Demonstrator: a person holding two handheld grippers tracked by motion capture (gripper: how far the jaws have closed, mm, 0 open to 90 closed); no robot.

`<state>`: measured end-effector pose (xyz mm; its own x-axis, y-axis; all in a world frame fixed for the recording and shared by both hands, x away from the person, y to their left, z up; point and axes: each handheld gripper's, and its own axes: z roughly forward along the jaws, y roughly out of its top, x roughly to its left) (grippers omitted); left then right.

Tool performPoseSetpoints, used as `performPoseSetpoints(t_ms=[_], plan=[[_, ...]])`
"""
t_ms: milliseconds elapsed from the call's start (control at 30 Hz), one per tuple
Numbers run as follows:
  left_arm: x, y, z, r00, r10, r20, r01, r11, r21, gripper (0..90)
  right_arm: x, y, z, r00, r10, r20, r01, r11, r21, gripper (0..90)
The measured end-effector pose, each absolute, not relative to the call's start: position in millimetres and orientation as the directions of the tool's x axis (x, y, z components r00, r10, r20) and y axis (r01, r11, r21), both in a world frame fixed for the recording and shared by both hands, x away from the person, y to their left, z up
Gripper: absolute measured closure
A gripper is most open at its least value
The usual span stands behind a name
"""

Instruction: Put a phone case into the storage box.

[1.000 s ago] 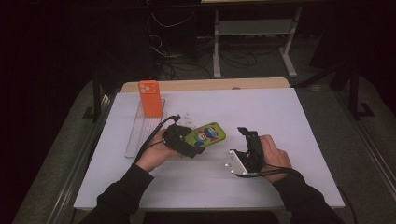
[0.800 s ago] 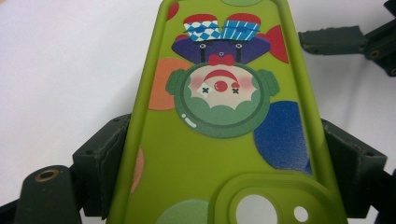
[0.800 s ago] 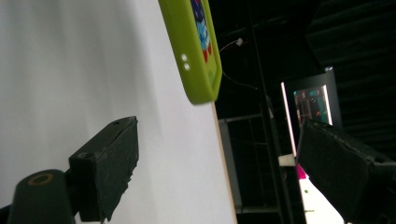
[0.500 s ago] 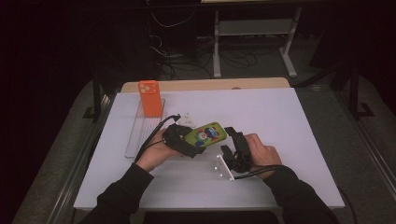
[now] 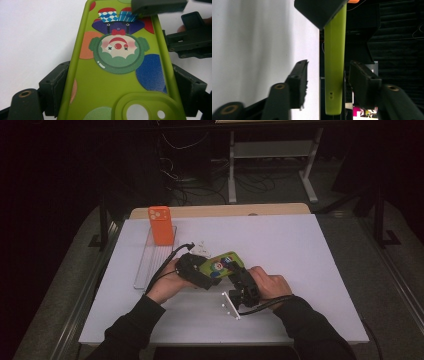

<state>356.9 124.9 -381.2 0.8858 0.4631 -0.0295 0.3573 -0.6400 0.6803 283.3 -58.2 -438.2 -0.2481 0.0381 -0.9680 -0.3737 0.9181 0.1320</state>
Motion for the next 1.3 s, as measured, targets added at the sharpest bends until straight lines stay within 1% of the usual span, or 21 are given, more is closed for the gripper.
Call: performPoseSetpoints(t_ms=[200, 233, 267, 300, 400, 467, 533, 567, 633, 733, 767, 800, 867, 967, 1167, 1200, 1233, 1300], plan=[[356, 123, -383, 0.884, 0.466, -0.032, 0.36, -0.636, 0.682, 15.2, 284, -58, -439, -0.243, 0.043, -0.969, -0.376, 0.917, 0.135, 69.0], [356, 123, -383, 0.884, 0.467, -0.038, 0.363, -0.631, 0.686, 15.1, 283, -58, -440, -0.252, 0.048, -0.967, -0.372, 0.917, 0.142, 73.3], [356, 123, -382, 0.883, 0.468, -0.039, 0.364, -0.628, 0.688, 15.1, 282, -58, -439, -0.253, 0.044, -0.967, -0.373, 0.917, 0.139, 74.2], [356, 123, -382, 0.886, 0.463, -0.034, 0.357, -0.633, 0.687, 15.0, 282, -58, -439, -0.233, 0.038, -0.972, -0.382, 0.915, 0.127, 74.7], [356, 122, -383, 0.888, 0.459, -0.017, 0.346, -0.644, 0.682, 14.6, 282, -57, -440, -0.227, 0.024, -0.974, -0.381, 0.918, 0.111, 75.3], [355, 122, -383, 0.891, 0.453, -0.004, 0.331, -0.645, 0.689, 13.7, 281, -57, -441, -0.237, 0.036, -0.971, -0.372, 0.92, 0.124, 75.5], [354, 122, -383, 0.888, 0.461, -0.008, 0.334, -0.632, 0.699, 12.7, 281, -57, -439, -0.242, 0.043, -0.969, -0.371, 0.919, 0.133, 75.6], [354, 123, -383, 0.889, 0.458, -0.009, 0.333, -0.631, 0.7, 11.3, 281, -57, -439, -0.247, 0.048, -0.968, -0.369, 0.919, 0.14, 75.7], [354, 124, -382, 0.886, 0.462, -0.036, 0.347, -0.61, 0.713, 3.6, 282, -57, -438, -0.256, 0.044, -0.966, -0.366, 0.92, 0.139, 75.7], [355, 129, -378, 0.891, 0.453, -0.029, 0.336, -0.614, 0.714, 0.0, 283, -59, -439, -0.262, 0.052, -0.964, -0.358, 0.922, 0.146, 75.7], [354, 130, -377, 0.885, 0.464, -0.041, 0.345, -0.593, 0.727, 0.0, 283, -59, -438, -0.264, 0.052, -0.963, -0.353, 0.924, 0.147, 75.7], [356, 133, -375, 0.891, 0.453, -0.019, 0.326, -0.612, 0.721, 0.0, 284, -60, -438, -0.265, 0.055, -0.963, -0.351, 0.925, 0.149, 75.7], [357, 137, -372, 0.89, 0.456, -0.015, 0.323, -0.607, 0.726, 0.0, 286, -62, -437, -0.28, 0.07, -0.957, -0.339, 0.926, 0.167, 75.7], [358, 143, -369, 0.886, 0.464, -0.019, 0.33, -0.601, 0.728, 0.0, 287, -65, -435, -0.304, 0.098, -0.948, -0.322, 0.925, 0.199, 75.7], [358, 152, -366, 0.878, 0.478, -0.023, 0.337, -0.584, 0.738, 0.0, 291, -70, -434, -0.335, 0.131, -0.933, -0.289, 0.928, 0.234, 75.8], [358, 152, -366, 0.874, 0.485, -0.029, 0.344, -0.575, 0.742, 0.0, 291, -71, -434, -0.349, 0.145, -0.926, -0.278, 0.927, 0.25, 75.8], [359, 154, -366, 0.878, 0.478, -0.018, 0.336, -0.589, 0.735, 0.0, 292, -72, -433, -0.368, 0.166, -0.915, -0.263, 0.925, 0.273, 75.7], [359, 154, -366, 0.876, 0.482, -0.017, 0.336, -0.585, 0.738, 0.0, 293, -74, -432, -0.391, 0.175, -0.904, -0.251, 0.924, 0.287, 75.7]])
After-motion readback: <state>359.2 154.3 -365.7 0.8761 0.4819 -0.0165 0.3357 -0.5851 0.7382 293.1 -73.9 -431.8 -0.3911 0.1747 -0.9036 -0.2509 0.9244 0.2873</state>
